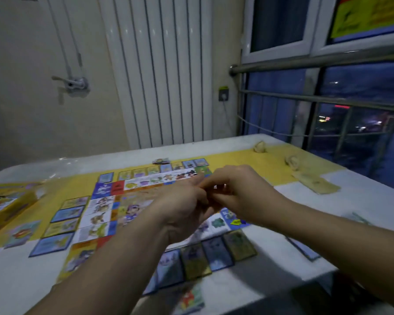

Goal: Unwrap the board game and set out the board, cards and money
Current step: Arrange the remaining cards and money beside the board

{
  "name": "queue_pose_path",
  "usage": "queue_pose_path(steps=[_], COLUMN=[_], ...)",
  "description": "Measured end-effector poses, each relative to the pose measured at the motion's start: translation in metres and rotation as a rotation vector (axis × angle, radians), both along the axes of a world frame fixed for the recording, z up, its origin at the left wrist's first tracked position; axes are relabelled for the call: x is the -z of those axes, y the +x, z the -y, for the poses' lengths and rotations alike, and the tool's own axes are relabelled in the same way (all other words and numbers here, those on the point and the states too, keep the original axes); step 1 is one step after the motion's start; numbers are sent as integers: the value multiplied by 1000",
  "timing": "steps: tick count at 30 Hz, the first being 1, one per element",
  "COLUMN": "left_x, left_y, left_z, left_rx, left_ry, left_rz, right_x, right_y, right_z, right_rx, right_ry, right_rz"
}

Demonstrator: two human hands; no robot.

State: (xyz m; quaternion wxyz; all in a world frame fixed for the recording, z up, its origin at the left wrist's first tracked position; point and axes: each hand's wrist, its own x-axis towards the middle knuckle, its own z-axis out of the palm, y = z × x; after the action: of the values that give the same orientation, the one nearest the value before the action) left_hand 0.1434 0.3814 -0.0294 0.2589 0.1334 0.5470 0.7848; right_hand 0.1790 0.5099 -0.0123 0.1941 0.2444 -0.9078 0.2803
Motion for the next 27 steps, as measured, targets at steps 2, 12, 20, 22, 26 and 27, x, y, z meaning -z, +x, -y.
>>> queue_pose_path(steps=[2, 12, 20, 22, 26, 27], left_x=[2, 38, 53, 56, 63, 64], left_y=[3, -14, -41, -48, -59, -61], left_z=[-28, -121, -167, -173, -182, -185], left_rx=[59, 78, 137, 148, 189, 202], left_ry=[-59, -644, -1089, -1153, -1257, -1282], left_rz=[-14, -481, -1096, -1158, -1230, -1238], right_x=[2, 30, 59, 63, 70, 71], right_y=[7, 28, 0, -4, -6, -7], right_z=[-31, -220, -249, -256, -263, -264], right_rx=[83, 616, 714, 740, 739, 737], right_ry=[-53, -118, 8, 46, 106, 138], right_rz=[52, 387, 584, 614, 623, 618])
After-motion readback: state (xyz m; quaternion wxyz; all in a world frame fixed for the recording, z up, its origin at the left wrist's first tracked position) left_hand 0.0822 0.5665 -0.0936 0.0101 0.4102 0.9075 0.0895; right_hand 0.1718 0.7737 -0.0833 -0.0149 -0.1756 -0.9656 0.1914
